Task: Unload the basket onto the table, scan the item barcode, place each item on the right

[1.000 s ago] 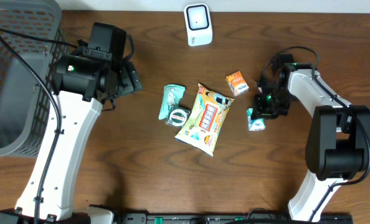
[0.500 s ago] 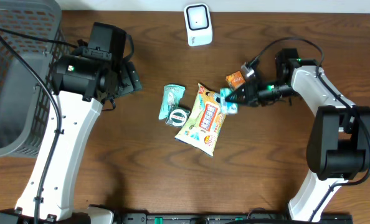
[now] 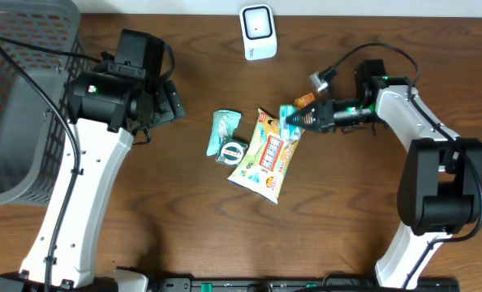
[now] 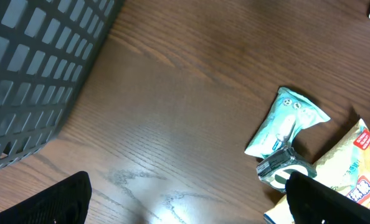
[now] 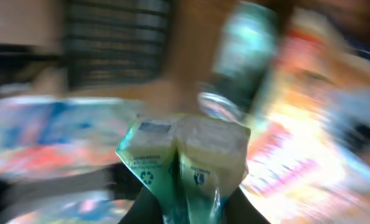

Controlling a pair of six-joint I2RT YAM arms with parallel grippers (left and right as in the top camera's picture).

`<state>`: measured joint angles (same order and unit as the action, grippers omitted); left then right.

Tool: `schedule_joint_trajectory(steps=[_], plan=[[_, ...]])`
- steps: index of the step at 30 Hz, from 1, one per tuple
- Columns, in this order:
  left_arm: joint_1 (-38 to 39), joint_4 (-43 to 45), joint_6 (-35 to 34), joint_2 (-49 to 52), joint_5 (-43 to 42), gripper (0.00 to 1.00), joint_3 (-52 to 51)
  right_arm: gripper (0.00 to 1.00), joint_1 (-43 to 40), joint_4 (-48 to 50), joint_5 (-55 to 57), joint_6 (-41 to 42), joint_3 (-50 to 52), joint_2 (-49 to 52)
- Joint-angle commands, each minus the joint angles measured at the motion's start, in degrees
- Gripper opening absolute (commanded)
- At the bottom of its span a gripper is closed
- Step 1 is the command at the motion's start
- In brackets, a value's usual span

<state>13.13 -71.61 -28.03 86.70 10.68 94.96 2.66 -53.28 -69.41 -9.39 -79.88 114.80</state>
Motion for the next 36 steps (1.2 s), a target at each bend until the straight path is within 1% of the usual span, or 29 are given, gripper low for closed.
schedule_joint_trajectory(steps=[1, 2, 4, 8, 9, 10, 11, 14, 15, 18, 20, 24, 27, 36], plan=[[-0.20, -0.17, 0.57, 0.15, 0.72, 0.98, 0.48, 0.01, 0.46, -1.14, 32.83, 11.43, -0.92, 0.59], [-0.20, -0.17, 0.57, 0.15, 0.72, 0.98, 0.48, 0.01, 0.57, -1.77, 38.16, 12.70, -0.92, 0.59], [-0.20, -0.17, 0.57, 0.15, 0.72, 0.98, 0.48, 0.01, 0.55, -2.97, 44.28, 12.79, -0.92, 0.59], [-0.20, -0.17, 0.57, 0.15, 0.72, 0.98, 0.48, 0.02, 0.04, -4.13, 49.35, 12.76, -0.92, 0.59], [-0.20, -0.17, 0.57, 0.15, 0.72, 0.98, 0.48, 0.05, -0.07, -4.17, 49.94, 12.74, -0.92, 0.59], [-0.20, -0.17, 0.57, 0.15, 0.72, 0.98, 0.48, 0.11, -0.15, -4.17, 50.51, 12.68, -0.92, 0.59], [-0.20, -0.17, 0.57, 0.15, 0.72, 0.98, 0.48, 0.20, -0.15, -4.15, 51.01, 12.48, -0.92, 0.59], [-0.20, -0.17, 0.57, 0.15, 0.72, 0.98, 0.48, 0.57, -0.15, -4.11, 51.84, 11.82, -0.92, 0.59], [-0.20, -0.17, 0.57, 0.15, 0.72, 0.98, 0.48, 0.63, -0.15, -4.09, 52.17, 11.85, -0.92, 0.59], [-0.20, -0.17, 0.57, 0.15, 0.72, 0.98, 0.48, 0.63, -0.17, -3.93, 52.61, 11.91, -0.92, 0.59], [-0.20, -0.17, 0.57, 0.15, 0.72, 0.98, 0.48, 0.61, -0.28, -3.89, 52.61, 11.91, -0.92, 0.59], [-0.20, -0.17, 0.57, 0.15, 0.72, 0.98, 0.48, 0.42, -0.61, -3.96, 52.59, 11.87, -0.92, 0.61], [-0.20, -0.17, 0.57, 0.15, 0.72, 0.98, 0.48, 0.41, -0.98, -3.93, 52.39, 11.21, -0.90, 0.61], [-0.20, -0.17, 0.57, 0.15, 0.72, 0.98, 0.48, 0.40, -1.18, -2.80, 46.10, 10.36, -0.39, 0.61]])
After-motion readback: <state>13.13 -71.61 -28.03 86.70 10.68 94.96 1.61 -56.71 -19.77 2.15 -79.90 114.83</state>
